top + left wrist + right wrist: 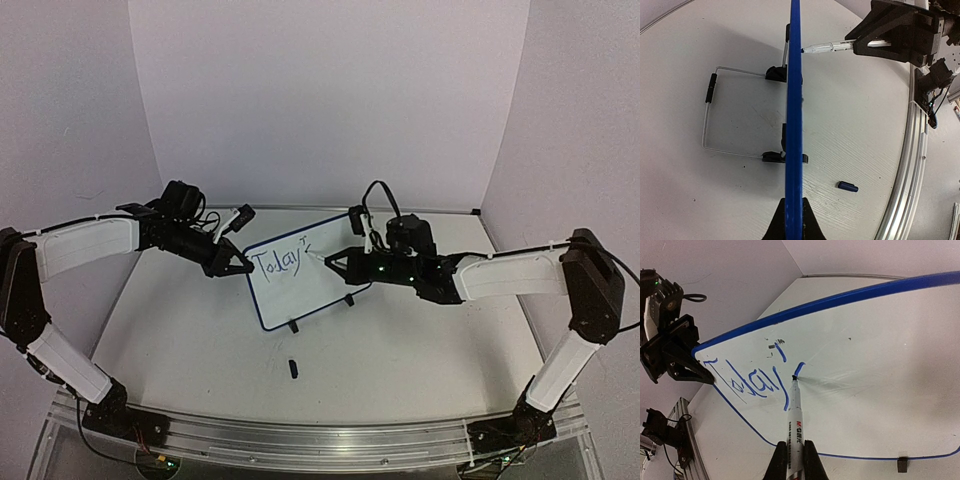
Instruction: Write a sentence on the whiteboard
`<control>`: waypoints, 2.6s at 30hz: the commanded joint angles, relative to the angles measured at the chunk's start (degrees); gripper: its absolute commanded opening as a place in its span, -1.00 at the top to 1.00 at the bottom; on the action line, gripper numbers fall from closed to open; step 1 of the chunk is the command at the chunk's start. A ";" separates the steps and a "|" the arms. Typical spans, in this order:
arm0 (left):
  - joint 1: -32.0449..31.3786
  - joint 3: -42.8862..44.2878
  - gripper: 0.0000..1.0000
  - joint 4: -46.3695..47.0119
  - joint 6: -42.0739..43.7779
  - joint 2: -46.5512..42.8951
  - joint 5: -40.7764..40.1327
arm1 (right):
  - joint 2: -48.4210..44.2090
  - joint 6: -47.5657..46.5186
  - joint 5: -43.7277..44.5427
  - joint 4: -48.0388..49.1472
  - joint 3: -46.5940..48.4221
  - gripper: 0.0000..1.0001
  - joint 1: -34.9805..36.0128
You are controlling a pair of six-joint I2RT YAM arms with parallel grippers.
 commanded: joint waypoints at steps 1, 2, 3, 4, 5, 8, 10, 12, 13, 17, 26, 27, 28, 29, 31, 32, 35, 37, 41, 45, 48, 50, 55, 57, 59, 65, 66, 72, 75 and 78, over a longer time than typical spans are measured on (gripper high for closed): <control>-0.61 0.99 1.00 -2.60 0.93 1.96 -2.49 | -0.42 1.02 4.22 1.76 -0.71 1.00 -0.13; -0.59 1.02 1.00 -2.52 0.94 1.96 -2.45 | -0.92 1.20 6.06 1.57 -1.22 1.00 -0.21; -0.63 0.99 1.00 -2.55 0.93 1.96 -2.49 | -1.16 1.39 6.87 1.47 -1.42 1.00 -0.18; -0.64 0.98 1.00 -2.56 0.94 1.96 -2.49 | -1.20 1.45 7.32 1.27 -1.46 1.00 -0.20; -0.64 0.99 1.00 -2.55 0.97 1.96 -2.49 | -1.18 1.43 7.63 1.01 -1.35 1.00 -0.25; -0.64 1.01 1.00 -2.57 0.93 1.87 -2.49 | -0.98 1.46 7.73 0.52 -1.12 1.00 -0.27; -0.64 1.01 1.00 -2.55 0.93 1.80 -2.58 | -1.05 1.57 7.92 0.44 -1.35 1.00 -0.27; -0.64 1.01 1.00 -2.55 0.93 1.78 -2.58 | -1.14 1.63 7.90 0.32 -1.53 1.00 -0.21; -0.64 0.99 1.00 -2.55 0.97 1.73 -2.58 | -1.27 1.58 7.84 0.23 -1.59 1.00 -0.27; -0.64 0.99 1.00 -2.56 0.92 1.70 -2.55 | -1.86 1.81 8.76 0.13 -2.86 1.00 -0.28; -0.64 1.00 1.00 -2.55 0.93 1.68 -2.49 | -1.66 1.25 7.30 -0.64 -3.12 1.00 -0.17; -0.64 0.99 1.00 -2.55 0.93 1.69 -2.49 | -1.49 1.18 6.80 -0.73 -3.02 1.00 -0.13; -0.64 0.98 1.00 -2.56 0.94 1.76 -2.49 | -1.21 1.15 6.55 -0.74 -2.92 1.00 -0.16; -0.64 1.03 1.00 -2.55 0.95 1.80 -2.48 | -0.88 1.26 6.29 -0.74 -2.84 1.00 -0.15; -0.64 0.98 1.00 -2.55 0.93 1.86 -2.48 | -0.35 1.32 5.66 -0.74 -2.63 1.00 -0.10; -0.64 0.98 1.00 -2.55 0.96 1.87 -2.49 | -0.09 1.36 5.34 -0.74 -2.54 1.00 -0.03; -0.64 0.98 1.00 -2.55 0.93 1.95 -2.49 | 0.55 1.15 4.70 -0.74 -2.20 1.00 0.43; -0.64 0.98 1.00 -2.55 0.94 2.02 -2.41 | 0.80 1.01 4.27 -0.74 -1.96 1.00 0.64; -0.64 1.00 1.00 -2.57 0.97 2.11 -2.42 | 1.35 0.91 3.82 -0.74 -1.65 1.00 1.10; -0.62 1.07 1.00 -2.55 0.96 2.13 -2.34 | 1.21 0.81 3.61 -0.74 -1.47 1.00 1.31; -0.64 1.06 1.00 -2.55 0.94 2.13 -2.34 | -0.46 0.95 3.08 -0.54 -1.78 1.00 1.37; -0.66 1.06 1.00 -2.55 0.92 2.18 -2.29 | -2.46 1.20 3.14 -0.42 -2.41 1.00 1.31; -0.72 1.12 1.00 -2.56 0.86 2.13 -2.19 | -7.54 1.59 5.51 -0.30 -4.28 1.00 0.61; -0.73 1.07 1.00 -2.55 0.84 2.13 -2.20 | -8.32 1.47 5.48 -0.30 -4.32 1.00 -0.31; -0.73 1.12 1.00 -2.60 0.86 2.06 -2.18 | -8.23 1.13 5.39 -0.30 -4.00 1.00 -1.16; -0.82 0.98 1.00 -2.64 0.96 1.95 -2.49 | -7.23 0.28 3.84 -0.09 -2.53 1.00 -3.67; -0.77 0.98 1.00 -2.63 0.93 1.96 -2.49 | -7.15 0.24 3.41 -0.01 -2.27 1.00 -3.89; -0.80 1.08 1.00 -2.76 1.08 1.90 -2.67 | -6.22 0.18 1.49 1.08 -1.17 1.00 -5.10; -0.81 1.09 1.00 -2.73 1.04 1.97 -2.67 | -5.28 0.61 -0.08 2.15 -0.32 1.00 -5.76; -0.81 1.08 1.00 -2.81 1.04 2.06 -2.74 | -4.63 0.87 -0.83 2.66 0.16 1.00 -6.23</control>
